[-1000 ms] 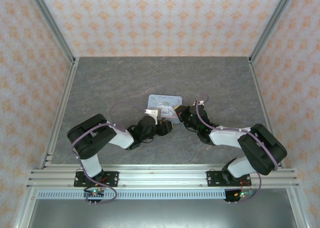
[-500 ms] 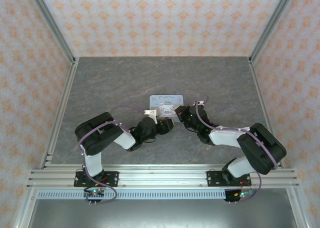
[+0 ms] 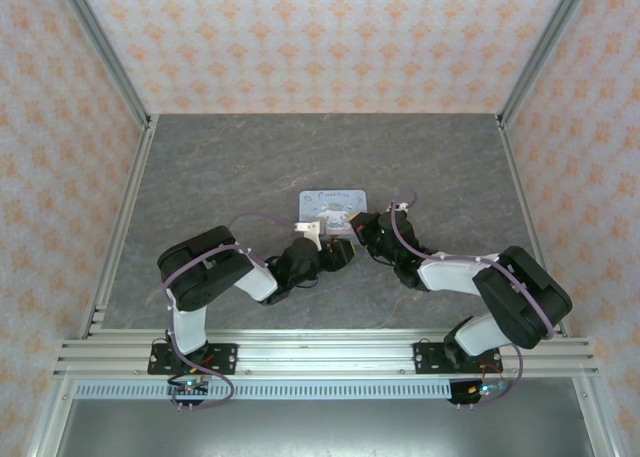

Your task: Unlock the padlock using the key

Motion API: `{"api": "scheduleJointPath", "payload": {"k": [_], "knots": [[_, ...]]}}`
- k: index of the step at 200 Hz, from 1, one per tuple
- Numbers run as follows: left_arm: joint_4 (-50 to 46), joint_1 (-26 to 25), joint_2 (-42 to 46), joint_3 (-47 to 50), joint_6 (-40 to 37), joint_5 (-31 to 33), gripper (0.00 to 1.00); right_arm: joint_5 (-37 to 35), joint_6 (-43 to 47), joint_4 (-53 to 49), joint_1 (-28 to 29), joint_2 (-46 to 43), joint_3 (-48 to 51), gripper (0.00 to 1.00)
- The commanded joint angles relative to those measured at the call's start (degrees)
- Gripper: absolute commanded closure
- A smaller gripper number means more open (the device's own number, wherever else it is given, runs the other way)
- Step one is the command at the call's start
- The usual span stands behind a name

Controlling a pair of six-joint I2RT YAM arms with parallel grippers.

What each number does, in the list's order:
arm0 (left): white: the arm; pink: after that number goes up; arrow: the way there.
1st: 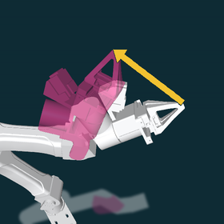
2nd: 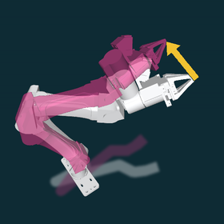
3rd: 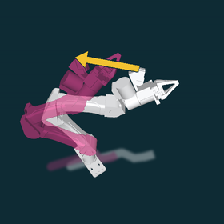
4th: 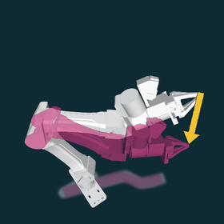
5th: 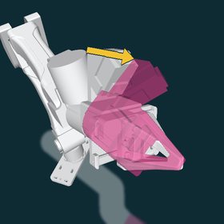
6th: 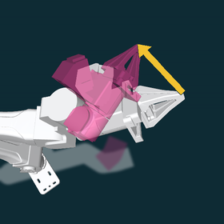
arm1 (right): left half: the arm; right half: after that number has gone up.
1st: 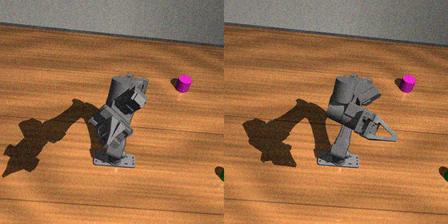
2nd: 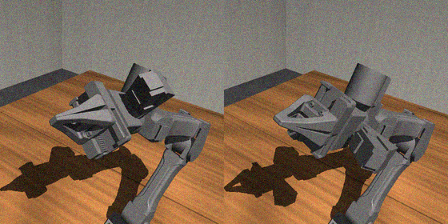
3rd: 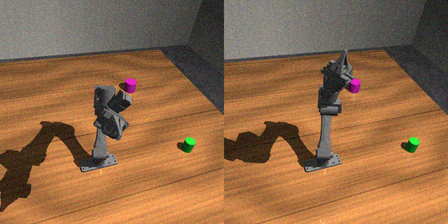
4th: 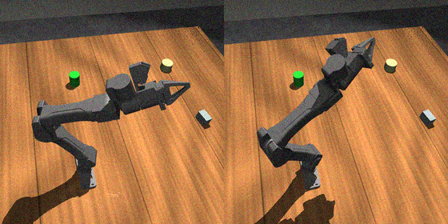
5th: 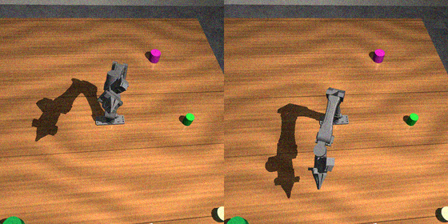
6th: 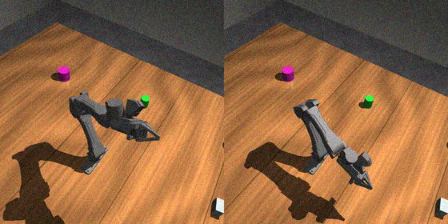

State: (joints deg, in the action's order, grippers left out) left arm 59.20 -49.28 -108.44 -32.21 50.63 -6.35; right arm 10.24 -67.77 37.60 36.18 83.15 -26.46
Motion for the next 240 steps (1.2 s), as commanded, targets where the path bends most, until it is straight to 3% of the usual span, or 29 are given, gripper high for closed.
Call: {"api": "scheduleJointPath", "payload": {"k": [1, 55, 102, 170, 240], "knots": [[-0.15, -0.78, -3.13, -0.75, 1.5, 2.99, 0.42, -1.36, -0.62, 1.05, -0.41, 0.52, 1.06, 1.0], [4.93, -3.94, -5.12, 0.58, 7.97, 8.88, 0.48, -1.33, -0.7, 1.26, -0.39, 0.75, 1.06, 1.0], [11.08, -5.92, -6.22, 2.01, 10.85, 10.09, 0.5, -1.3, -0.83, 1.45, -0.4, 0.86, 1.17, 1.0], [8.5, -6.71, -5.11, 2.42, 12.32, 13.89, 0.5, -1.36, -0.88, 2.02, -0.45, 0.83, 1.75, 1.0], [6.9, -6.57, -6.91, 1.53, 13.1, 15.65, 0.62, -1.27, -0.92, 1.98, -0.5, 0.56, 2.05, 1.0]]}}
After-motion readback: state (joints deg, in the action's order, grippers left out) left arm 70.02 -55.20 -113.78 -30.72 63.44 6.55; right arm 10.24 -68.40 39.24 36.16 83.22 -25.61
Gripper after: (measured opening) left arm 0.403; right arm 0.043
